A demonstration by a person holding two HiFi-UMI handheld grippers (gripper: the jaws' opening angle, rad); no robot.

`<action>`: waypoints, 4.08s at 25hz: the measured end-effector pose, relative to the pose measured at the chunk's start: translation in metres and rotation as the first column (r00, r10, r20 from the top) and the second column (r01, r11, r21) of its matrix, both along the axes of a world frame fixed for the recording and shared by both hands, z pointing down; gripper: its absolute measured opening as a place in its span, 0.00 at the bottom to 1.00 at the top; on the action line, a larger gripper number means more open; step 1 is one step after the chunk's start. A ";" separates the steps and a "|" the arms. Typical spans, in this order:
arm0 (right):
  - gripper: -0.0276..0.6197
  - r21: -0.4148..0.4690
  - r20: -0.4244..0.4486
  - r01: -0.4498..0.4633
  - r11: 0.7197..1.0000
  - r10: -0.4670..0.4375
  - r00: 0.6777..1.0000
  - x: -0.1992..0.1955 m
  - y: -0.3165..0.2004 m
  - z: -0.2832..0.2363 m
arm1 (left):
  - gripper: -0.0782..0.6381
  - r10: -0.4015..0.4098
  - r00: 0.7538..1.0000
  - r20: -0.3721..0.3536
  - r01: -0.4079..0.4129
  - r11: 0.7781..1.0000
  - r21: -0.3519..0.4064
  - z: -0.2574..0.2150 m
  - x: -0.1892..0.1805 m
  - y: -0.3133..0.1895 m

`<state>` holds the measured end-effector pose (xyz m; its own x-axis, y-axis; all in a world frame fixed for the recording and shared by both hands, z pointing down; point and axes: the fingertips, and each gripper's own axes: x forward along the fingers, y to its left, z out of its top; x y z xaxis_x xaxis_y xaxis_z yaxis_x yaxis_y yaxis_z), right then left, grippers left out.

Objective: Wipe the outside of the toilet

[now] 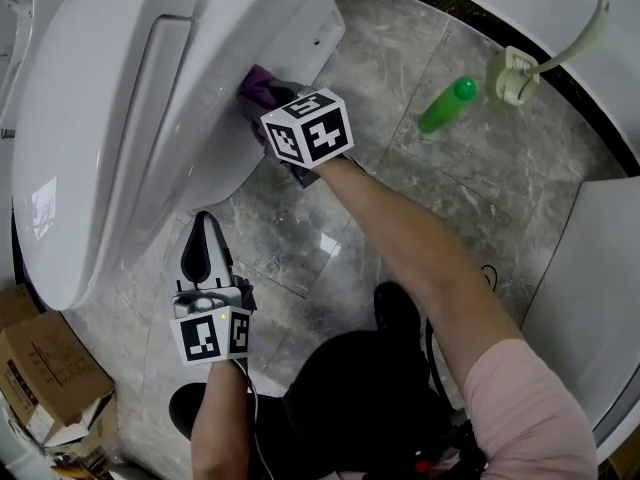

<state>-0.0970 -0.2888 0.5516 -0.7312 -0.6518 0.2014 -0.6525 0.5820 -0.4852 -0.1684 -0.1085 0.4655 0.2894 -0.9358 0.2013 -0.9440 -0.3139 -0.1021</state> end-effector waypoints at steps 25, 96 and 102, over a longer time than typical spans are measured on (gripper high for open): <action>0.16 -0.008 0.046 0.158 0.987 -0.157 0.986 -0.088 0.077 0.000 | 0.11 -0.069 0.998 0.008 0.069 0.997 0.037 -0.016 -0.037 0.040; 0.17 -0.016 -0.150 -0.129 0.992 0.125 0.981 0.124 -0.057 0.065 | 0.12 0.101 0.995 0.016 -0.100 0.994 -0.052 -0.001 0.059 -0.012; 0.17 -0.043 -0.147 -0.125 0.991 0.117 0.982 0.110 -0.066 0.084 | 0.12 0.063 0.997 0.034 -0.060 0.995 -0.075 0.009 0.038 -0.013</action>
